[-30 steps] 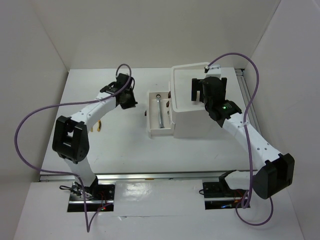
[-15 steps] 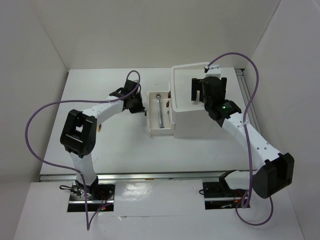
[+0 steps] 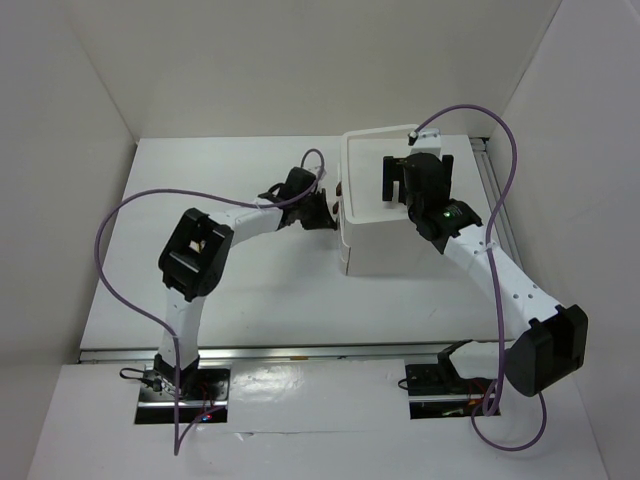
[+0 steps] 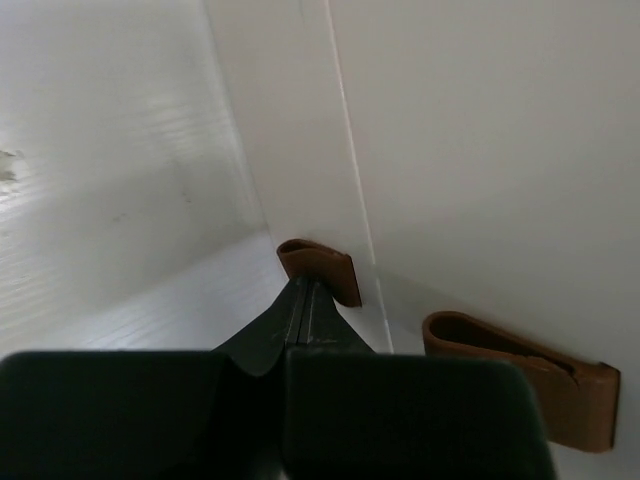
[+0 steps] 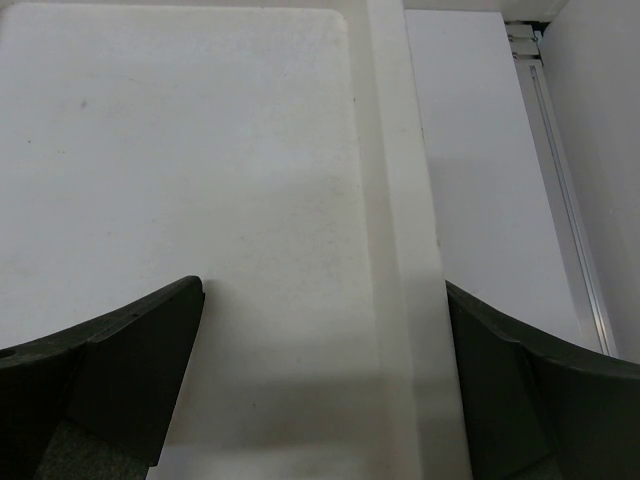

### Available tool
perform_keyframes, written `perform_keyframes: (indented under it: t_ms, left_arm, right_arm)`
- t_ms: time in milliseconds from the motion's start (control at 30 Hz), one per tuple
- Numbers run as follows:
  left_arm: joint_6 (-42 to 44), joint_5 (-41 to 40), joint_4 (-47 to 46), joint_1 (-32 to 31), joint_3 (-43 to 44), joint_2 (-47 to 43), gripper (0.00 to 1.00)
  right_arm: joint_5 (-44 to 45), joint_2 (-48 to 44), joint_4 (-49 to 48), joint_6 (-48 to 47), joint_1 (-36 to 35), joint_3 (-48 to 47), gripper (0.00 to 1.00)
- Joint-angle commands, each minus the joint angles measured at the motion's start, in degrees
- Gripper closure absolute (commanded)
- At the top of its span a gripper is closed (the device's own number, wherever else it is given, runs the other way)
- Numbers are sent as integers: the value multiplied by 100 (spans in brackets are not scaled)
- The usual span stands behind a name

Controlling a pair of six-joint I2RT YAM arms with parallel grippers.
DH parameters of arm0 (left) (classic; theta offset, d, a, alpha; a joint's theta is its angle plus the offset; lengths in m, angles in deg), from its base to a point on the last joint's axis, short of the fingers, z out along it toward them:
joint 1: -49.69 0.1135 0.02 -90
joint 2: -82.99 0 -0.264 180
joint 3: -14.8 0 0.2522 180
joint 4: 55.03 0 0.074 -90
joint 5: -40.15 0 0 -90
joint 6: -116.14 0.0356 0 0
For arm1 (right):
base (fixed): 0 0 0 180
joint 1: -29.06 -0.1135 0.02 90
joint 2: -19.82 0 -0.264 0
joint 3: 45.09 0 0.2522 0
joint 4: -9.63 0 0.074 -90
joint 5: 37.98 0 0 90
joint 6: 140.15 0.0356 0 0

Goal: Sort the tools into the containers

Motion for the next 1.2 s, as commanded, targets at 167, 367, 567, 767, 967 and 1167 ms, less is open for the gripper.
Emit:
perform_keyframes:
  t_ms: [167, 367, 567, 767, 967, 1167]
  left_arm:
    - [-428, 410, -670, -176, -521, -580, 96]
    - [-191, 324, -210, 517, -1118, -1610, 77]
    - [-445, -1456, 1577, 826, -539, -1617, 76]
    - [-140, -2932, 3708, 1879, -266, -1855, 31]
    - [573, -3309, 4112, 2812, -485, -2031, 20]
    - [933, -3082, 3824, 3208, -1232, -2032, 21]
  right_arm:
    - [-744, 392, 1090, 232, -350, 263, 0]
    - [-814, 392, 984, 232, -403, 263, 0]
    - [-814, 505, 1054, 232, -403, 210, 0]
    - [-867, 506, 1055, 232, -403, 210, 0]
    - [-1175, 567, 940, 232, -403, 263, 0]
    - [-1359, 472, 888, 232, -403, 333, 0]
